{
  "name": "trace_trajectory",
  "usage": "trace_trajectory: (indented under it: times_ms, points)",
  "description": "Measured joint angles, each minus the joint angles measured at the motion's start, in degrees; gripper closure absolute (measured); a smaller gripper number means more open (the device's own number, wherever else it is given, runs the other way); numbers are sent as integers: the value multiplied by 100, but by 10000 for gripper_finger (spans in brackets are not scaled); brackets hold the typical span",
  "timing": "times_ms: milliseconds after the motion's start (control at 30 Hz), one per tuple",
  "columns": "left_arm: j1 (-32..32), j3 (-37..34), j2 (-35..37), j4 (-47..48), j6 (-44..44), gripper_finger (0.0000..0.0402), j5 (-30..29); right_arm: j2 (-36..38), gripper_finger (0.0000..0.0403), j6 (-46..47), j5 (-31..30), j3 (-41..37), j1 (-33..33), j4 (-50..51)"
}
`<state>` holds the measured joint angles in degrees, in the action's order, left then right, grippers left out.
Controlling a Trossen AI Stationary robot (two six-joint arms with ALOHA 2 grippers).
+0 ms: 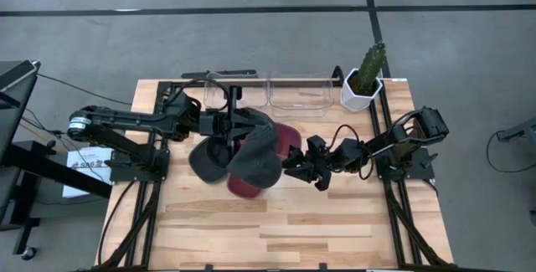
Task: Pick & Place hat
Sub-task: Put the right black cap into the left transparent bin
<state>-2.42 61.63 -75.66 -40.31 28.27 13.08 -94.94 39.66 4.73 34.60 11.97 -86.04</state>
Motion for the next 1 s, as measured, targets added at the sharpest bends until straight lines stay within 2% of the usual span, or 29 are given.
trace_trajectory:
  times_ms: [300, 867, 1000]
  points:
    - [-13, 0, -133, 26, -35, 391, 41, 0, 252, 90, 0, 231, 0, 48]
    - [-426, 0, -179, 50, -39, 391, 79, 0, 368, 50, -15, 231, -160, 43]
    - [-433, 0, -175, 112, -41, 391, 98, 0, 392, -202, 45, 231, -160, 31]
